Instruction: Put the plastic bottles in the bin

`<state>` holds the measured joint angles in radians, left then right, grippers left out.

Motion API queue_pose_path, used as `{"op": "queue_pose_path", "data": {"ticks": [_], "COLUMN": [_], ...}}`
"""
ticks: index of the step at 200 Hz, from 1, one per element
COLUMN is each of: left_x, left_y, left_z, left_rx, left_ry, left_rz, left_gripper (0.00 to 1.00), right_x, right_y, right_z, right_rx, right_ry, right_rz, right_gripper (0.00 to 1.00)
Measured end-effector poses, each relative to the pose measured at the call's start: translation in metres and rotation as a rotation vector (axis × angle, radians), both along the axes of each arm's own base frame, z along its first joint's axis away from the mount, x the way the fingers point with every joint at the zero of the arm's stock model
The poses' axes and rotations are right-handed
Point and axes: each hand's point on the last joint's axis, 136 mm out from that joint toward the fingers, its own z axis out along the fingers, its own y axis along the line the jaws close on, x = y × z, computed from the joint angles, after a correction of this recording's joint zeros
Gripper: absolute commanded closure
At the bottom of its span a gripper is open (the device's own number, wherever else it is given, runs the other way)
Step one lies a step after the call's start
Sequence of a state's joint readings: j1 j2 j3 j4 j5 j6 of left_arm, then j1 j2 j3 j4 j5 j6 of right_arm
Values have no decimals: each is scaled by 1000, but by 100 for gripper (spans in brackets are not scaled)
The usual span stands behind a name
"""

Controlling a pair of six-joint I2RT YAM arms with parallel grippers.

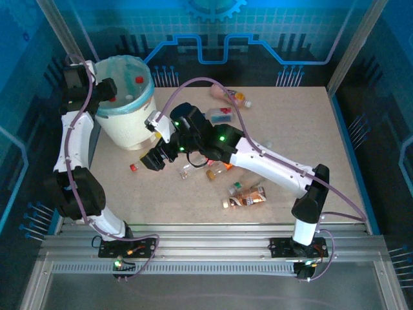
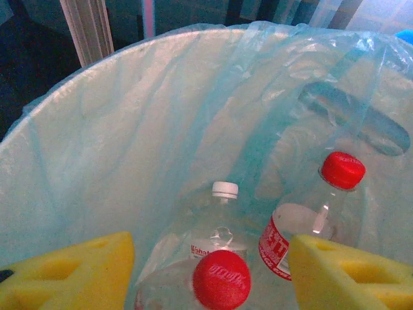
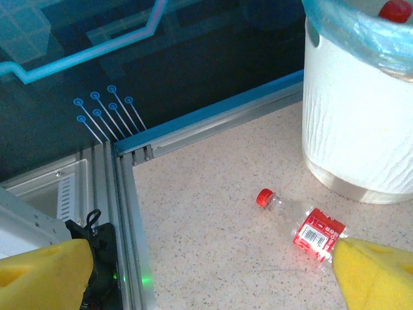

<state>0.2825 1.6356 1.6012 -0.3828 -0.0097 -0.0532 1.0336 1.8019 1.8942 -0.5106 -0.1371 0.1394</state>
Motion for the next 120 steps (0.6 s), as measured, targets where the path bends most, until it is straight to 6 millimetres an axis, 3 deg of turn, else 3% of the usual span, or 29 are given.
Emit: {"op": "queue_pose_path", "data": {"ticks": [37,64,96,120], "left_x": [-1,-8,-30,-54], "left_y": [-1,-4,-14,-38], "left_z": [2,17,62,107], "left_rx": [-1,-10,7,32], "left_ry": [-5,-36,-129,-230], "left_rz": [-2,2,-6,-45], "left_gripper": [34,34,34,34], "right_x": [1,3,11,18], "right_y": [2,2,-5,-13], "right_z": [-6,-7,-15,-23], "right_rx": [-16,-21,-64,-103], "right_ry": [12,11,1,-5], "right_rz": [-1,-8,-61,-93], "right_gripper": [3,3,5,9]}}
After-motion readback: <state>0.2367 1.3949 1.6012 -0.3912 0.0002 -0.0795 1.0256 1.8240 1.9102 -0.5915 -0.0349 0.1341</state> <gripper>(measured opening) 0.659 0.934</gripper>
